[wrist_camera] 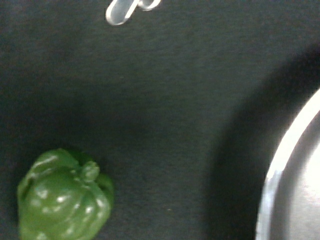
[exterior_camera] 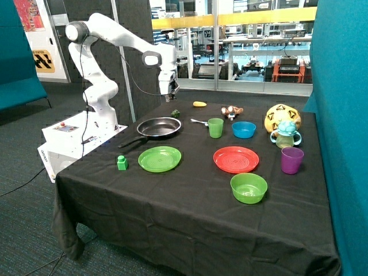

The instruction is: Cook the capsicum and place it on a plate

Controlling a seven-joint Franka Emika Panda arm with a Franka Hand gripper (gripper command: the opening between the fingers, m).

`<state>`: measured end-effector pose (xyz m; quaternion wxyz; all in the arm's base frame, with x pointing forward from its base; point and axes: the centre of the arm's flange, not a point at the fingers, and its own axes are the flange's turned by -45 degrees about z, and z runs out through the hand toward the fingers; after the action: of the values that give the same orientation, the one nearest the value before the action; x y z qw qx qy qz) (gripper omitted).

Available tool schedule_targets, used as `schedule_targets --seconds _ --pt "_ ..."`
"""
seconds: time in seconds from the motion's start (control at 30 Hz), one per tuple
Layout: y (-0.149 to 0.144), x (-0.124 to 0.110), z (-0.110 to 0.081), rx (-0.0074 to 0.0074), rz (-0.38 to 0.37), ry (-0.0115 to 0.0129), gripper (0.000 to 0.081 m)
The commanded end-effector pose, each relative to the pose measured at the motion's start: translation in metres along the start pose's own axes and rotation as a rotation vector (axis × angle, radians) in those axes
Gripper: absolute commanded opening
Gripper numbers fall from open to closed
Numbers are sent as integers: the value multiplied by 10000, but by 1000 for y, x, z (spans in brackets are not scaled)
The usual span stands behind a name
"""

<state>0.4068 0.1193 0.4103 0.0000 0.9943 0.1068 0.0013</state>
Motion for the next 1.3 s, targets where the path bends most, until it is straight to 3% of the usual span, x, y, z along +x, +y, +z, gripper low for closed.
schedule_targets --seconds 0.0,0.33,0.6,0.8,1.27 --pt "-27 -3 14 3 -41 -25 528" --pt "-62 -17 40 4 -495 -25 535" --pt "-74 -17 45 4 -668 -25 575" --pt "-67 -13 45 3 -272 -25 681" --pt "-65 -22 65 2 837 -25 728"
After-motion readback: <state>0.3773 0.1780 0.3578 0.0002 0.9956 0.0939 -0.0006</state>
